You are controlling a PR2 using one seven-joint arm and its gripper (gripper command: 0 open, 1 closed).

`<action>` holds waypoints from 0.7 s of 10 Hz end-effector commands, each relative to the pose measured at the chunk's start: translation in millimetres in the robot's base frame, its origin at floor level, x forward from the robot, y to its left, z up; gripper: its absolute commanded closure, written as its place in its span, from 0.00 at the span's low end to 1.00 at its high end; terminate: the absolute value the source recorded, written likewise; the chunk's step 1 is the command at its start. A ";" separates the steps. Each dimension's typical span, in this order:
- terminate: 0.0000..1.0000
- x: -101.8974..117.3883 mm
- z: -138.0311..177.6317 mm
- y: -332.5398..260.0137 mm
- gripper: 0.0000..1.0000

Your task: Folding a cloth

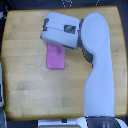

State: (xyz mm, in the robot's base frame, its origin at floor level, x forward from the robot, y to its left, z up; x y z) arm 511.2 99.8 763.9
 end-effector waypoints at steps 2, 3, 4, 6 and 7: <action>0.00 9.8 56.1 -9.3 0.00; 0.00 11.4 67.1 -15.0 0.00; 0.00 14.0 76.0 -21.1 0.00; 0.00 19.0 93.2 -39.6 0.00; 0.00 22.0 95.6 -42.0 0.00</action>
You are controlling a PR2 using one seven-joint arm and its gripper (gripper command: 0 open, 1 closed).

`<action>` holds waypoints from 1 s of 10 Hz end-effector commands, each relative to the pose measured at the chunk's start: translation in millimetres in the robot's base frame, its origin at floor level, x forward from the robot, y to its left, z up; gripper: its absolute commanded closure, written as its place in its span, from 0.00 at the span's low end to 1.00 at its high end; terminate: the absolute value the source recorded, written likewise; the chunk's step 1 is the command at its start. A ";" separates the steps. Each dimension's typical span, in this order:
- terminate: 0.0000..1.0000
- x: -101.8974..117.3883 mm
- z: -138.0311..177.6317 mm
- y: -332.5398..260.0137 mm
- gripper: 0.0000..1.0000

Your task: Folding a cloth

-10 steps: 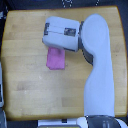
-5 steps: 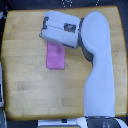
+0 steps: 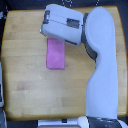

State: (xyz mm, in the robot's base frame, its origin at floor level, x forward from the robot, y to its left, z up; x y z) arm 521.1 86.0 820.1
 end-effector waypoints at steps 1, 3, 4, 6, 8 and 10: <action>0.00 17.9 47.9 -36.5 0.00; 0.00 28.8 65.4 -61.6 0.00; 0.00 28.2 75.1 -84.2 0.00; 0.00 21.5 87.2 -141.8 0.00; 0.00 17.7 88.0 -171.9 0.00; 0.00 13.4 84.0 -215.4 0.00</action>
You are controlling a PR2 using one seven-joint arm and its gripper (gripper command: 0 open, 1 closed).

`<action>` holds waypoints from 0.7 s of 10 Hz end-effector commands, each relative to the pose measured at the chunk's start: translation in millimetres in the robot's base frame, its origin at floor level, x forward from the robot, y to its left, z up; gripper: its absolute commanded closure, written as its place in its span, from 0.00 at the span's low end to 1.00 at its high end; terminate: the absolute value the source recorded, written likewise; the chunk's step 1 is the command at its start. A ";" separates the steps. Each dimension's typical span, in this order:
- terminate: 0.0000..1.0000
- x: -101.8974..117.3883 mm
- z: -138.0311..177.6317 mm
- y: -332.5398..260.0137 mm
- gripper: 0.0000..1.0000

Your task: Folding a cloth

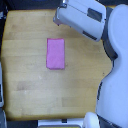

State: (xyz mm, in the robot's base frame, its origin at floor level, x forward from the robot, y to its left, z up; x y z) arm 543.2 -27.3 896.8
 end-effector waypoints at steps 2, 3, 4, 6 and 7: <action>0.00 -11.9 7.6 -132.0 0.00; 0.00 -14.6 5.1 -156.0 0.00; 0.00 -17.7 3.7 -164.5 0.00; 0.00 -22.9 2.7 -189.2 0.00; 0.00 -25.0 0.2 -203.1 0.00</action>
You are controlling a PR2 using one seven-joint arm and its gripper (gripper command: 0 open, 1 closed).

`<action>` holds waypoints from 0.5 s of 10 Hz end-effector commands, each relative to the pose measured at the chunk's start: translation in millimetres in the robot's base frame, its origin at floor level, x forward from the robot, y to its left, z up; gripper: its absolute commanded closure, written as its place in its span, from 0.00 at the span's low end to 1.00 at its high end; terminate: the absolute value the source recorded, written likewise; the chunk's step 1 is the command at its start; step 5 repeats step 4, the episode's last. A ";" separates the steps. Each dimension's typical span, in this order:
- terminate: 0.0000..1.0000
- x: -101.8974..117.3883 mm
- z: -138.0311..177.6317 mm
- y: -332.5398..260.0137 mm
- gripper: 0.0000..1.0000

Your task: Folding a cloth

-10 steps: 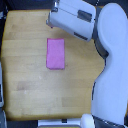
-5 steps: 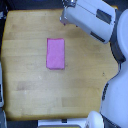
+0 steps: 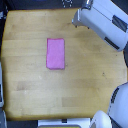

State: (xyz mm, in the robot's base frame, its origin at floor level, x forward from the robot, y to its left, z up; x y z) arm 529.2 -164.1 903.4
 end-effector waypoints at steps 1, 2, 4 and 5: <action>0.00 -12.5 -7.6 -71.4 0.00; 0.00 -14.3 -9.9 -75.4 0.00; 1.00 -11.4 -13.8 -76.1 0.00; 1.00 -11.4 -13.8 -76.1 0.00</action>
